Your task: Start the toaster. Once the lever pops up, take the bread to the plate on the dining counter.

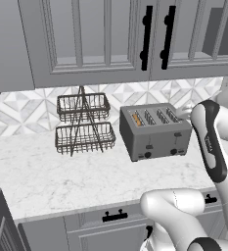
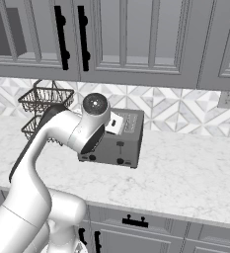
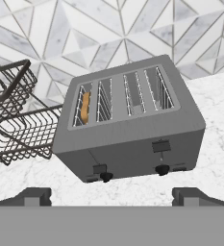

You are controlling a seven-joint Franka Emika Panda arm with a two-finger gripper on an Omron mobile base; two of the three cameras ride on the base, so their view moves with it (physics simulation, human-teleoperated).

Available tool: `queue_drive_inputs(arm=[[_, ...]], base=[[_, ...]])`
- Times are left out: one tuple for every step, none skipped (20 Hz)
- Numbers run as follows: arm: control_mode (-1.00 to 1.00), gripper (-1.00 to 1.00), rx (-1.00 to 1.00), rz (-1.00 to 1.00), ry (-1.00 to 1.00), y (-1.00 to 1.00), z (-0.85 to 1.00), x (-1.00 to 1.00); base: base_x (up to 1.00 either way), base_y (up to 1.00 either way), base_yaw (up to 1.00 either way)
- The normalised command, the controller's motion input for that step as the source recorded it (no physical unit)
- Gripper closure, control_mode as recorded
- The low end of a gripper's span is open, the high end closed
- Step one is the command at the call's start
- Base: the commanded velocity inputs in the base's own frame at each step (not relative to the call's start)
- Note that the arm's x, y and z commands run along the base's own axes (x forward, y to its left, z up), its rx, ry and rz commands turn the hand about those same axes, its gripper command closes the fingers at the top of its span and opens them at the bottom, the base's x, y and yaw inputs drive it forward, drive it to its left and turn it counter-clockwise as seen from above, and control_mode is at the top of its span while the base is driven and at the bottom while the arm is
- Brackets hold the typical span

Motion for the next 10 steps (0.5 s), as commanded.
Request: queue_drive_inputs(arm=[[-1.0, -1.0, 0.0, 0.0, 0.0, 0.0, 0.0, 0.0], [-1.0, -1.0, 0.0, 0.0, 0.0, 0.0, 0.0, 0.0], [-1.0, -1.0, 0.0, 0.0, 0.0, 0.0, 0.0, 0.0], [-1.0, -1.0, 0.0, 0.0, 0.0, 0.0, 0.0, 0.0], [-1.0, -1.0, 0.0, 0.0, 0.0, 0.0, 0.0, 0.0], [-1.0, -1.0, 0.0, 0.0, 0.0, 0.0, 0.0, 0.0], [-1.0, -1.0, 0.0, 0.0, 0.0, 0.0, 0.0, 0.0], [-1.0, -1.0, 0.0, 0.0, 0.0, 0.0, 0.0, 0.0], [-1.0, -1.0, 0.0, 0.0, 0.0, 0.0, 0.0, 0.0], [-1.0, -1.0, 0.0, 0.0, 0.0, 0.0, 0.0, 0.0]], base=[[0.0, 0.0, 0.0], [0.0, 0.0, 0.0], [0.0, 0.0, 0.0], [0.0, 0.0, 0.0], [0.0, 0.0, 0.0], [0.0, 0.0, 0.0], [0.0, 0.0, 0.0], [0.0, 0.0, 0.0], [0.0, 0.0, 0.0], [0.0, 0.0, 0.0]])
